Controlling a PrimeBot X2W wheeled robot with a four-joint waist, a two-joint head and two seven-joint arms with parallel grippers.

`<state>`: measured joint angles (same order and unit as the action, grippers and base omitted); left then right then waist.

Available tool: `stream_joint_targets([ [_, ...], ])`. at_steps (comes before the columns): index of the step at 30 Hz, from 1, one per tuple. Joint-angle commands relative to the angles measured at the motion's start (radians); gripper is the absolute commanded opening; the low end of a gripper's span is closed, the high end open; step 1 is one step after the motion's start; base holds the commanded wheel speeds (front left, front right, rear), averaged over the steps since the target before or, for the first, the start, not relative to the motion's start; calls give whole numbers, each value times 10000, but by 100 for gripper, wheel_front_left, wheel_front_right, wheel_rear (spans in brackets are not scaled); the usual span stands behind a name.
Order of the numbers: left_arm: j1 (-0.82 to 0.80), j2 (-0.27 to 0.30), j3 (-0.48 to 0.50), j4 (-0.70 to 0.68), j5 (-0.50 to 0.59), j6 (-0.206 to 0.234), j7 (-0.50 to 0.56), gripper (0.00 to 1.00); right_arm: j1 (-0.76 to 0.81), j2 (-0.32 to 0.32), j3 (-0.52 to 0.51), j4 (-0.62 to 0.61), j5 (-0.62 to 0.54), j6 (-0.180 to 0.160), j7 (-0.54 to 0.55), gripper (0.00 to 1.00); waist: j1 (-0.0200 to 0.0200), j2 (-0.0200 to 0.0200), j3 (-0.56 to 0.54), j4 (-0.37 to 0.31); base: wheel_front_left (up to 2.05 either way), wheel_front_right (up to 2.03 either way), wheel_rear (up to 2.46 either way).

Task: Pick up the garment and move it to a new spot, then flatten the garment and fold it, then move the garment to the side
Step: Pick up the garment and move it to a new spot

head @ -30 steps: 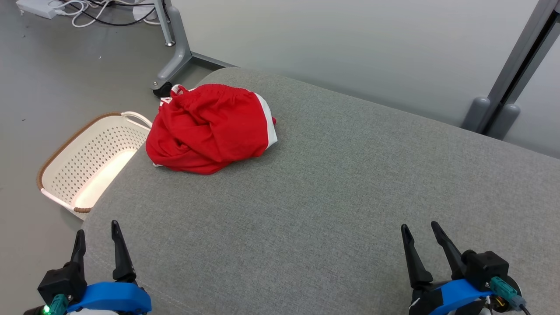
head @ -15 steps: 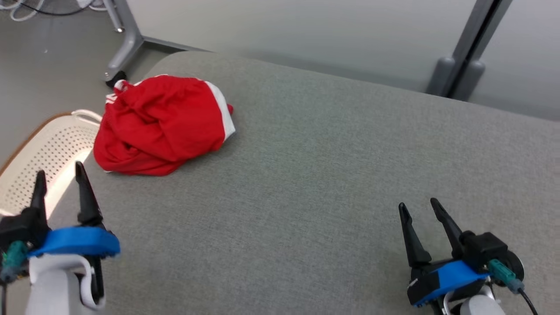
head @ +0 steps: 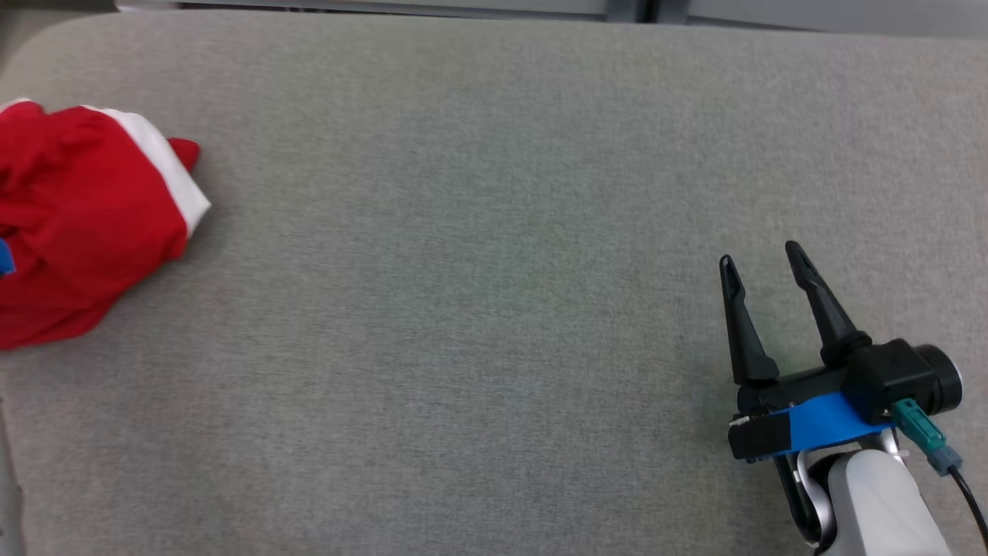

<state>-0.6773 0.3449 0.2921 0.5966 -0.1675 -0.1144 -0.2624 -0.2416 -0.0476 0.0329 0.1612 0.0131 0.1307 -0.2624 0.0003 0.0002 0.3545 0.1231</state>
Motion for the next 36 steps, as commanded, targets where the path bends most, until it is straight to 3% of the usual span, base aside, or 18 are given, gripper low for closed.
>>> stream_joint_targets([
  [1, -304, 190, -100, 361, -6, -51, 37, 100, -124, -47, -18, -140, -96, 1, -38, 100, -3, -2, 141, -92, 0, 0, 0],
  [9, -1546, 816, -957, 2982, -92, -168, 730, 100, -256, -48, -155, -813, -202, 1, -38, 100, -3, -2, 876, -450, 0, 0, 0],
  [19, -2002, 435, -2098, 5253, -1151, -165, 3034, 100, -273, -50, -192, -988, -365, 1, -38, 100, -3, -2, 931, -202, 0, 0, 0],
  [20, -2016, 400, -2280, 5281, -1296, -166, 3218, 92, -284, -51, -161, -968, -347, 1, -37, 100, -3, -2, 907, -188, 0, 0, 0],
  [21, -1994, 412, -2408, 5276, -1438, -166, 3301, 31, -280, -52, -151, -954, -328, 1, -37, 100, -3, -2, 868, -165, 0, 0, 0],
  [22, -1922, 421, -2585, 5247, -1591, -167, 3366, 0, -267, -52, -127, -934, -309, 1, -38, 100, -3, -2, 830, -158, 0, 0, 0],
  [28, -1718, 769, -3467, 4699, -2152, -165, 2848, 0, -123, -50, -36, -764, -123, 1, -38, 100, -3, -2, 440, -141, 0, 0, 0],
  [36, -2161, 1159, -4243, 3423, -2524, -164, 1123, 0, 119, -52, 68, -579, 370, 1, -37, 100, -3, -2, -462, -310, 0, 0, 0],
])
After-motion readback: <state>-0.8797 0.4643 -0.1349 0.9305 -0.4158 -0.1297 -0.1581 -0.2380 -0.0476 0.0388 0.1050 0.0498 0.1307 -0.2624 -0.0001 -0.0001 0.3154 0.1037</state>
